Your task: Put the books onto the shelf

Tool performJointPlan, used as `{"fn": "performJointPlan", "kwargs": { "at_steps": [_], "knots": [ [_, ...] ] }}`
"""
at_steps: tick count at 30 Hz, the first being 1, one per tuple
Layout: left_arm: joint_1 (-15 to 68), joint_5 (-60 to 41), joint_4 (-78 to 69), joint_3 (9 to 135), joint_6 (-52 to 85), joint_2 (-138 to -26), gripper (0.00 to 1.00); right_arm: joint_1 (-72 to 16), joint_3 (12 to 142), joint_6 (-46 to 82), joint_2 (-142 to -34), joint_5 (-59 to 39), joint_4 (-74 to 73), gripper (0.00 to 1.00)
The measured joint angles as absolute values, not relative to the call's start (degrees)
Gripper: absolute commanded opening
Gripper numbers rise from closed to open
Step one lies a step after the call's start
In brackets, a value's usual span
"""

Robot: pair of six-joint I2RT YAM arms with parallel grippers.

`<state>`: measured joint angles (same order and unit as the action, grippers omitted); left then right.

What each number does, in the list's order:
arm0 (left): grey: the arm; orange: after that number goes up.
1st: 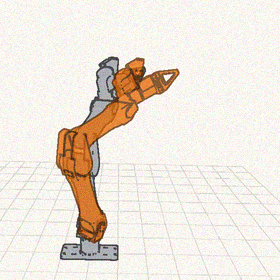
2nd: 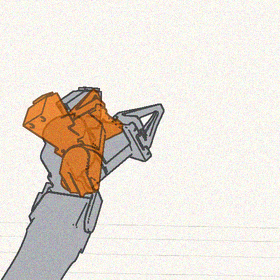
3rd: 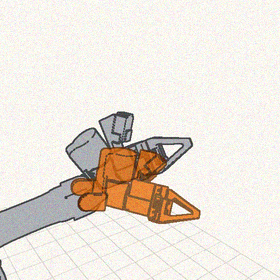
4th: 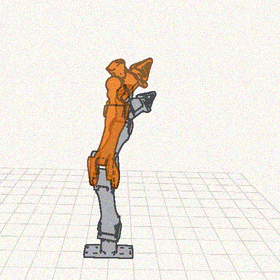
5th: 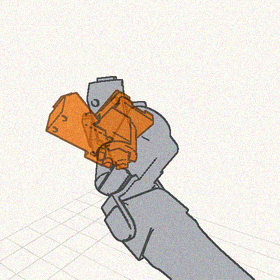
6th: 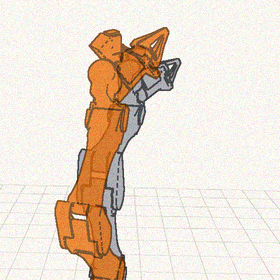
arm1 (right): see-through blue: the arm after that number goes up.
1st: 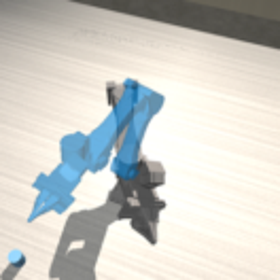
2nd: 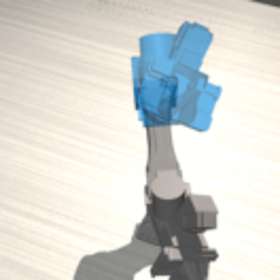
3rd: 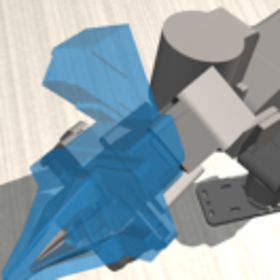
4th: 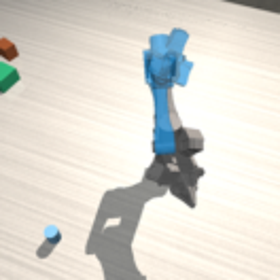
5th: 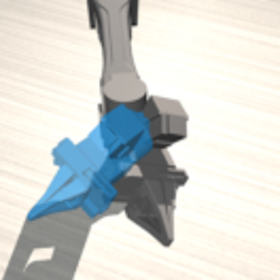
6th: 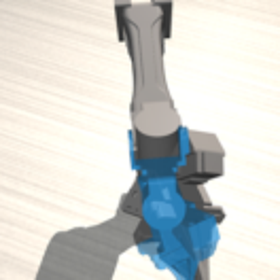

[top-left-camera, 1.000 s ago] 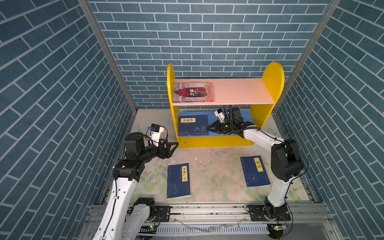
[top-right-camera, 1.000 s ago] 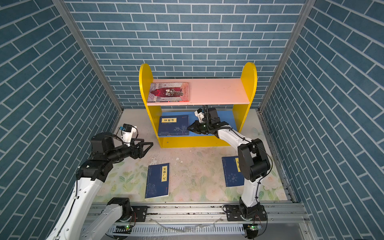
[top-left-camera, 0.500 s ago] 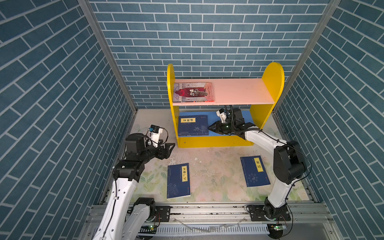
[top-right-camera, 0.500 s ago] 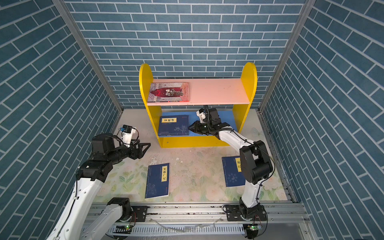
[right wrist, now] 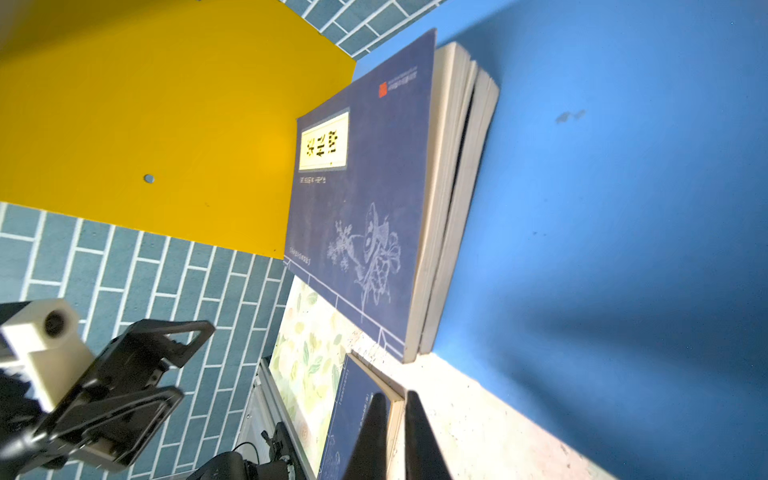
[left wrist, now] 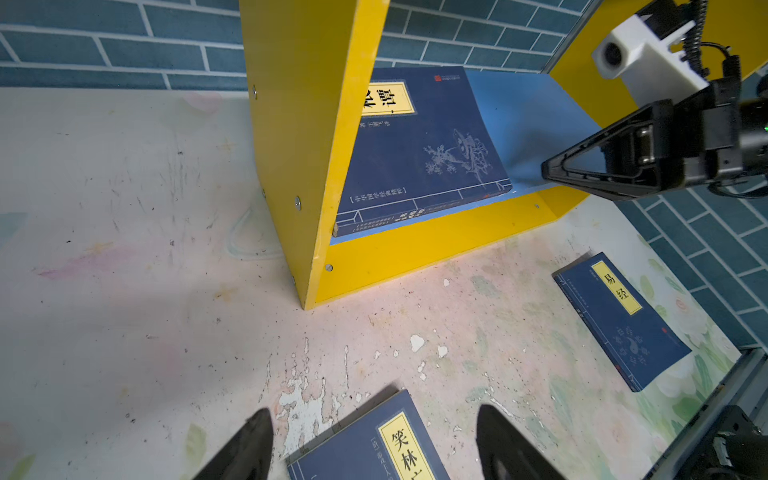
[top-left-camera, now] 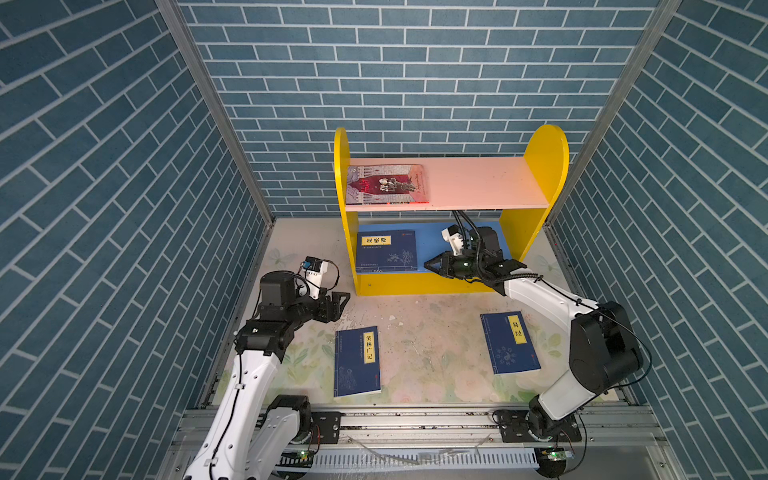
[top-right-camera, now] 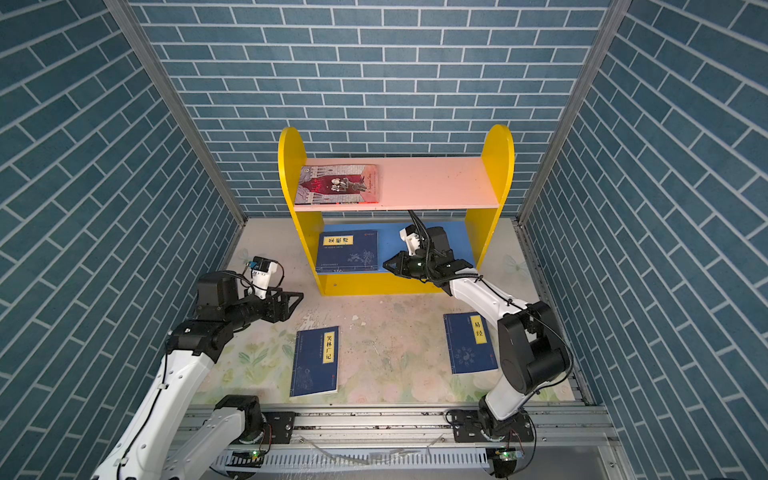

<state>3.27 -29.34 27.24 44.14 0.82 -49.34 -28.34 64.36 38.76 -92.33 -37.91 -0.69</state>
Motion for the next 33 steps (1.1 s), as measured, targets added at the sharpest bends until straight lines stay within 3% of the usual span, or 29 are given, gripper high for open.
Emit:
{"fn": "performJointPlan", "kwargs": {
  "at_steps": [16,33],
  "knots": [
    [3.29,-28.14,20.6,42.02,1.13,-53.01,0.75,-29.52,62.85,42.22,-95.94,-44.95,-7.99,0.01],
    [3.27,-28.53,20.23,41.17,2.15,-51.88,0.75,-30.37,66.08,42.19,-101.32,-47.29,-9.13,0.01]
  ]
}}
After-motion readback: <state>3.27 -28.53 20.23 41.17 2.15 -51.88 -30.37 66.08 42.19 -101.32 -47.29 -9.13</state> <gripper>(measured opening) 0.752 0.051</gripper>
